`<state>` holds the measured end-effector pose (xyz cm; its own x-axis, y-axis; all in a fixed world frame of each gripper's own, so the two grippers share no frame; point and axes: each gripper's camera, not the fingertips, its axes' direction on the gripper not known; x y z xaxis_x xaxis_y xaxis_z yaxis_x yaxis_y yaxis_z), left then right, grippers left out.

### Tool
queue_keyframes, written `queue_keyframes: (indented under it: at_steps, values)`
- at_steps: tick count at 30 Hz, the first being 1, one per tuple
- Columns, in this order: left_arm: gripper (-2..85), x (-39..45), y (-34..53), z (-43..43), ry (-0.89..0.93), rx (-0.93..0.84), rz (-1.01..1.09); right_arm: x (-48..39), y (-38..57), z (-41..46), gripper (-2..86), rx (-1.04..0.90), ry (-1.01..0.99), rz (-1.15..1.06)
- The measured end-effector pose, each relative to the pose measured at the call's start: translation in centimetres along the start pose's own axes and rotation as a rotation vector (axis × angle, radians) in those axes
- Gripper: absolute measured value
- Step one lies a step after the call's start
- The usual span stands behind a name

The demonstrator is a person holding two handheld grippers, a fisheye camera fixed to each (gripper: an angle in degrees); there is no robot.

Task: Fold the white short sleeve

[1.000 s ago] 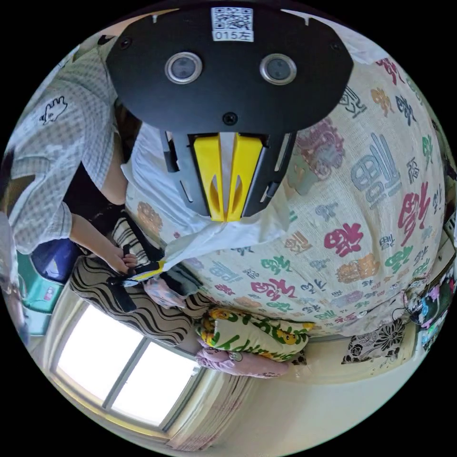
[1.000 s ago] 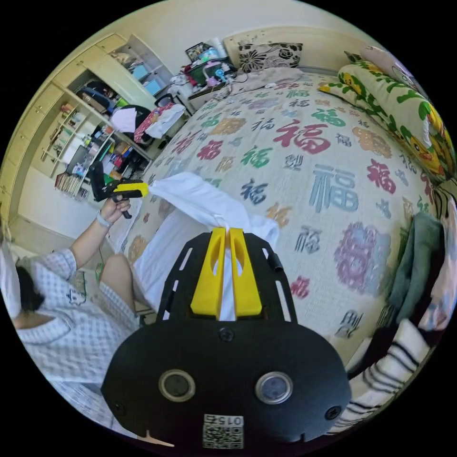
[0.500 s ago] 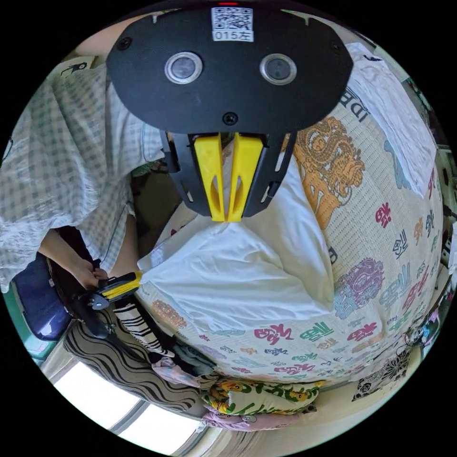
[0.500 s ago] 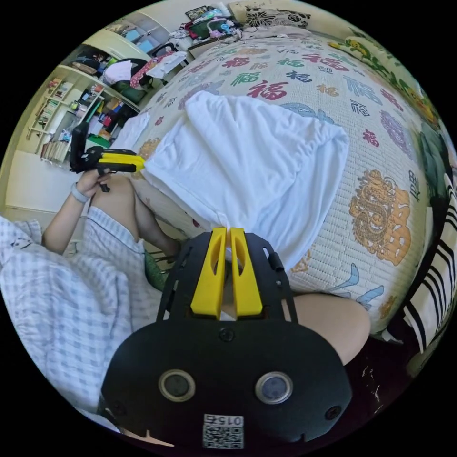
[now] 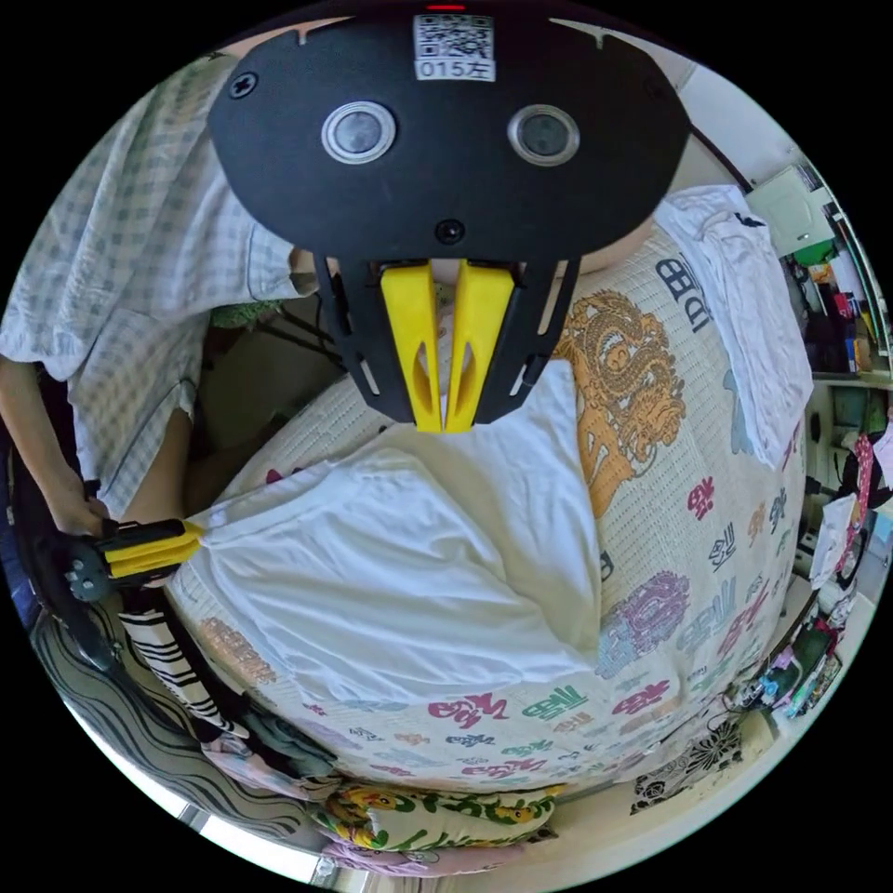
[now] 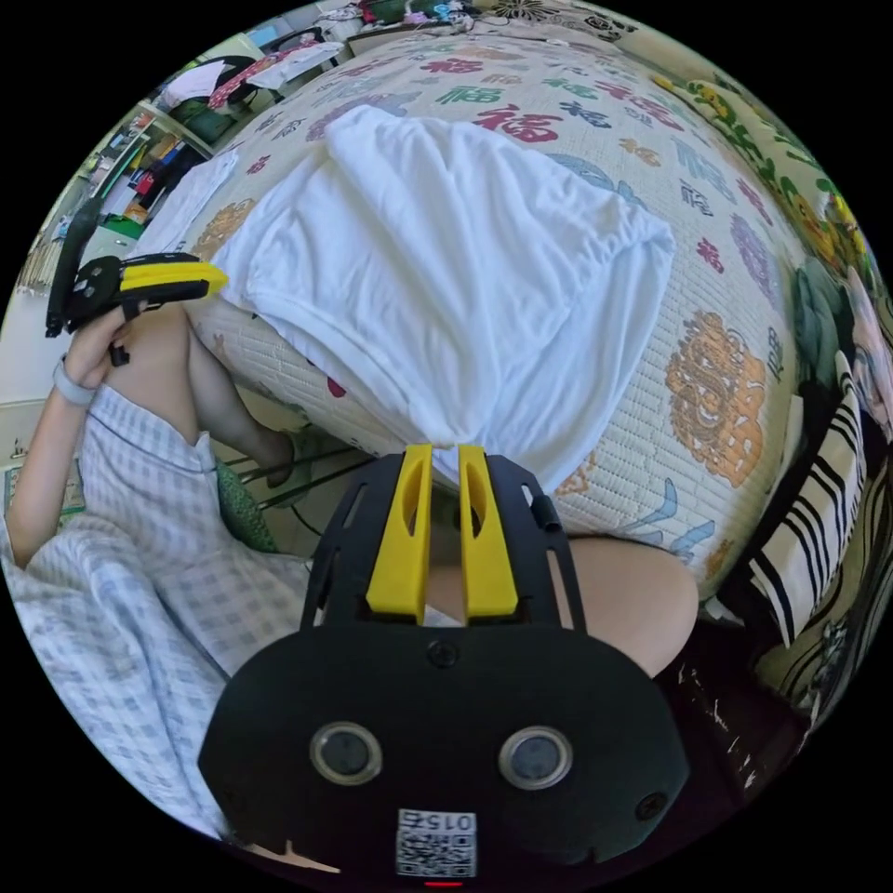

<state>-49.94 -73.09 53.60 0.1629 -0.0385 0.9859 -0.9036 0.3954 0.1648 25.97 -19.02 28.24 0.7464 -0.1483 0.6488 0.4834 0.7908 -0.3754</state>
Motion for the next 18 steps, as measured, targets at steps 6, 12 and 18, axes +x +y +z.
queue_keyframes:
  at_steps: [6, 12, 18]
  values:
    - [0.0, 1.6, 0.1, -1.6, 0.097, 0.106, -0.060, -0.1, 2.4, -0.6, 4.9, 0.044, 0.042, 0.079]
    - [0.3, 1.8, 0.6, -0.1, 0.153, 0.083, -0.135, 1.9, 4.6, -1.2, 1.8, 0.104, -0.010, 0.188]
    - [0.4, 3.7, 0.2, 1.4, 0.018, -0.009, -0.055, 2.1, 6.1, -2.7, 0.4, 0.237, 0.031, 0.214]
